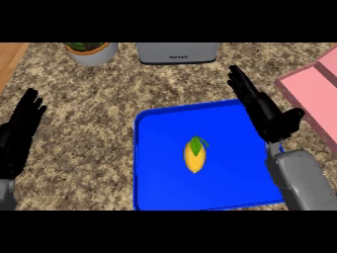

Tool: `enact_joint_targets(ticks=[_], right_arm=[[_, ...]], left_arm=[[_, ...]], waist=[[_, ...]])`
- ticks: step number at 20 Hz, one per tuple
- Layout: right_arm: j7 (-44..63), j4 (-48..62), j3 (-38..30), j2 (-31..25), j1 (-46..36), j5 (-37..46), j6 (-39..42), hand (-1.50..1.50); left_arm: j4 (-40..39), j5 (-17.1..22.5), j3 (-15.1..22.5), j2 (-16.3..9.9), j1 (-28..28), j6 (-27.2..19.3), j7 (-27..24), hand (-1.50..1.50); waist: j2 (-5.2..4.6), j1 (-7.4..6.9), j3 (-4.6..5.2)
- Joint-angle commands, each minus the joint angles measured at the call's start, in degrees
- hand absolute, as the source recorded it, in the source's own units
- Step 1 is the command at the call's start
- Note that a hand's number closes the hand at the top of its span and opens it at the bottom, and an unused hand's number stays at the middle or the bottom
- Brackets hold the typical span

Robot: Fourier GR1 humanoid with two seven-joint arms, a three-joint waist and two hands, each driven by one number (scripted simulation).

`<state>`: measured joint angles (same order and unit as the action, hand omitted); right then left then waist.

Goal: Pick the lemon from the tray and place it in the cardboard box

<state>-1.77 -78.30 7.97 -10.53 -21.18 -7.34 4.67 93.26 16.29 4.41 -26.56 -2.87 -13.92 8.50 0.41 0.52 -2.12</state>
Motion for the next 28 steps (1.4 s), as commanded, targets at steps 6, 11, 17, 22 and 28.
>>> enact_joint_targets(ticks=[6,11,17,22,28], right_arm=[[7.2,-18.1,-1.3,-9.4,-9.3,14.9,-11.0,-1.50],[20.3,-27.2,6.6,-16.2,-2.8,29.2,-10.5,-1.50],[23.4,-37.6,12.5,-24.4,1.0,37.6,-1.3,-1.50],[36.4,-38.7,20.4,-23.6,-4.7,42.3,9.7,-1.50],[51.5,-39.2,30.3,-18.7,-11.1,40.2,26.7,-1.50]], left_arm=[[2.4,-8.9,5.2,-6.4,-5.1,6.9,-7.7,0.00],[-1.6,-8.8,7.5,-3.5,-7.7,9.4,-10.1,0.00],[-0.1,-9.2,9.1,-2.1,-7.4,11.0,-10.3,0.00],[-2.1,-7.8,7.2,-3.6,-7.7,15.1,-13.7,0.00],[-5.3,-9.6,6.7,-2.9,-9.4,14.4,-14.4,0.00]], waist=[[1.95,5.05,2.63],[0.39,4.05,2.38],[0.03,1.04,2.22],[-0.16,-0.69,2.34],[-0.26,-1.03,2.44]])
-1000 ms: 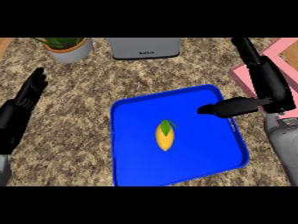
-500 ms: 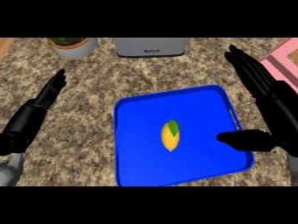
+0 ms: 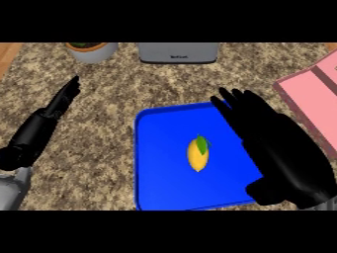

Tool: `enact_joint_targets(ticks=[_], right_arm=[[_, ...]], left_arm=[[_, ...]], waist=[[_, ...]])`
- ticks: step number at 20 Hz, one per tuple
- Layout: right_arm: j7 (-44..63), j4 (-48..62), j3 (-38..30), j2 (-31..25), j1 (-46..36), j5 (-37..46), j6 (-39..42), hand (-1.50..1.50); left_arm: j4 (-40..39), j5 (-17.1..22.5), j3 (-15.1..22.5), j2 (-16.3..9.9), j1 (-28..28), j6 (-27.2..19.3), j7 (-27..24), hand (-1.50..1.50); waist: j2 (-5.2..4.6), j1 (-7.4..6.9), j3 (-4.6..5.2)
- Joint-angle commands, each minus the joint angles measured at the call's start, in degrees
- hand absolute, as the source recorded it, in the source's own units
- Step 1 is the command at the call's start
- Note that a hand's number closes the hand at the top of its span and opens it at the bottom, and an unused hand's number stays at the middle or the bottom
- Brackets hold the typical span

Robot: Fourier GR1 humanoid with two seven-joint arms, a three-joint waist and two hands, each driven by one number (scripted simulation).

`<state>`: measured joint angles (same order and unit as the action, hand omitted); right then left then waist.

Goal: Pick the lemon from the tray and place it in the cardboard box

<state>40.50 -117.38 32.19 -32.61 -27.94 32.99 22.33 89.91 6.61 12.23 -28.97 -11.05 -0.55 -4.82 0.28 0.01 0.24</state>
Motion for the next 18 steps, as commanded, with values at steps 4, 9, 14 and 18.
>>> enact_joint_targets(ticks=[4,9,14,18], right_arm=[[20.8,3.8,11.3,13.6,-9.4,-0.8,16.7,-1.50],[27.6,13.0,14.7,22.9,-11.6,1.7,19.0,-1.50],[32.1,16.2,15.3,28.2,-9.2,1.9,20.4,-1.50],[30.6,23.1,12.9,31.5,-10.5,4.3,18.5,-1.50]], left_arm=[[-3.8,0.7,-1.3,0.8,-3.4,2.2,-0.5,0.00],[-5.1,-0.7,-0.7,2.5,-2.3,1.4,-1.8,0.00],[-5.5,-1.4,-0.9,3.3,-3.4,1.2,-1.1,0.00],[-2.8,-2.4,-0.6,3.4,-3.1,1.2,-0.2,0.00]], waist=[[-0.05,-0.48,0.03],[-0.06,-0.28,-0.04],[0.07,0.55,-0.11],[-0.07,-0.20,-0.18]])
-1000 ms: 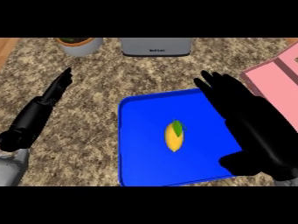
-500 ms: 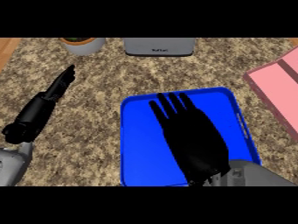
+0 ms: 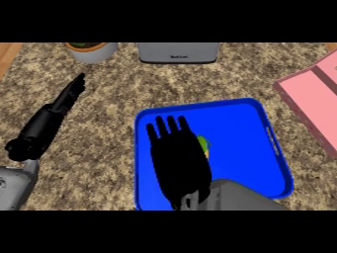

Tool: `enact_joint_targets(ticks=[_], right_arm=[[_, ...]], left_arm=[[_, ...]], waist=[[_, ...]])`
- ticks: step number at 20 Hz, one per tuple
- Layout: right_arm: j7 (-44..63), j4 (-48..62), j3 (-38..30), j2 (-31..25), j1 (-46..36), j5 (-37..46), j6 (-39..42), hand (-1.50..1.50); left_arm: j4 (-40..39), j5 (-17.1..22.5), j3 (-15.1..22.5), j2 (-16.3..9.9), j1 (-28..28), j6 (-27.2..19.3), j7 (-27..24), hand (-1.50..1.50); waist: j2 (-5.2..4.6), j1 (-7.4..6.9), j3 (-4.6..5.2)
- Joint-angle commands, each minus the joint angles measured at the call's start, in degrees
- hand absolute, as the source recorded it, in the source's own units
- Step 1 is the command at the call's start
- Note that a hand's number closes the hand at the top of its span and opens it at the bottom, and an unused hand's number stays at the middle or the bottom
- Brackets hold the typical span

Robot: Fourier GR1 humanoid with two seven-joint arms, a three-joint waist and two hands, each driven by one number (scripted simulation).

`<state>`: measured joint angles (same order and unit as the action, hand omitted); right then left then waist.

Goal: Pick the lemon from the tray and place it in the cardboard box

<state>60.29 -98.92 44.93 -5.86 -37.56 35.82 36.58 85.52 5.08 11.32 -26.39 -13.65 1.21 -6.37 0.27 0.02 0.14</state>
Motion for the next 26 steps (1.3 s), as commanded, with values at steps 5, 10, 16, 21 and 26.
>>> enact_joint_targets(ticks=[5,10,16,21,26], right_arm=[[10.9,7.7,3.6,5.7,1.4,6.1,2.8,-1.50],[10.1,11.2,3.1,5.8,0.0,7.9,1.5,-1.50],[5.2,11.2,1.5,5.6,4.3,14.0,3.6,-1.50],[4.9,12.0,0.9,5.8,6.0,16.8,3.4,-1.50],[-2.4,20.2,-2.5,5.8,3.0,18.0,-1.1,-1.50]], left_arm=[[-1.1,0.3,-1.5,0.3,-2.9,1.7,1.7,0.00],[0.3,-0.2,-2.2,0.4,-0.7,2.0,1.6,0.00],[2.0,-3.4,-0.5,3.7,1.5,0.2,1.7,0.00],[3.2,-3.6,-2.1,2.8,2.9,2.0,0.2,0.00],[3.5,-4.5,-2.7,4.3,1.3,3.1,2.9,0.00]], waist=[[-0.14,0.06,-0.09],[-0.18,-0.46,-0.10],[-0.18,0.06,-0.13],[-0.15,-0.28,-0.13],[-0.30,-0.44,-0.14]])
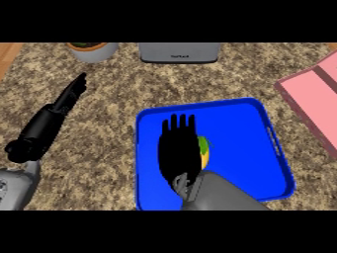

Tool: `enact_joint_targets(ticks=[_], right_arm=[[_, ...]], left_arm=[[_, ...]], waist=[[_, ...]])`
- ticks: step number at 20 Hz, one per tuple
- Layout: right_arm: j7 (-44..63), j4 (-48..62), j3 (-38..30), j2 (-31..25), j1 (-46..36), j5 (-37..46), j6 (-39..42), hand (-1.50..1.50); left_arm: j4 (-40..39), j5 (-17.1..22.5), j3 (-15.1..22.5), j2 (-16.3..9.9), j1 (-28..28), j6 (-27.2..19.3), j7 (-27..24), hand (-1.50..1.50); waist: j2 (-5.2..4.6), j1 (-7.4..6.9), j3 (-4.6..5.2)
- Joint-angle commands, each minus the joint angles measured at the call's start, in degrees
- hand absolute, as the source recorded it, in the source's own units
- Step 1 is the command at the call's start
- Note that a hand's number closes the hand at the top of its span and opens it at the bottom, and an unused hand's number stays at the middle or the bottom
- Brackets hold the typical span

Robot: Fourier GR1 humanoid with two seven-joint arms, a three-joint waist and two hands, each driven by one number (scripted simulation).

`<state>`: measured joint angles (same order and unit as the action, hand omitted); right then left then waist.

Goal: Pick the lemon from the tray and place it in the cardboard box

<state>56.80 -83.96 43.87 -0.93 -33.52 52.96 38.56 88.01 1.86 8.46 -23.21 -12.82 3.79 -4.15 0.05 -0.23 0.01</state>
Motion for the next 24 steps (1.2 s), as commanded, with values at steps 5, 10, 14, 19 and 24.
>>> enact_joint_targets(ticks=[5,10,14,19,24], right_arm=[[-1.2,-0.9,-2.3,-0.1,5.5,5.1,0.6,-1.50],[-2.8,5.5,-1.8,-0.6,6.1,8.6,-3.5,-1.50],[-5.0,5.3,-5.1,-0.8,5.0,11.4,-2.5,-1.50],[-5.8,8.5,-3.8,0.9,8.2,11.5,-6.6,-1.50],[-15.9,7.6,-5.2,-1.9,8.3,13.8,-5.1,1.50]], left_arm=[[-1.3,-0.9,-3.8,0.7,-1.5,3.4,0.7,0.00],[0.8,-2.8,-2.6,2.0,4.5,3.4,-3.9,0.00],[-0.5,-5.8,-1.6,5.5,1.3,1.6,-0.7,0.00],[2.0,-5.3,-4.9,4.4,1.5,4.8,0.3,0.00],[0.1,-6.0,-6.1,5.5,1.9,5.4,-1.6,0.00]], waist=[[0.00,0.24,-0.01],[-0.05,-0.15,0.00],[-0.05,0.16,-0.01],[-0.06,-0.06,-0.01],[-0.04,0.06,-0.01]])
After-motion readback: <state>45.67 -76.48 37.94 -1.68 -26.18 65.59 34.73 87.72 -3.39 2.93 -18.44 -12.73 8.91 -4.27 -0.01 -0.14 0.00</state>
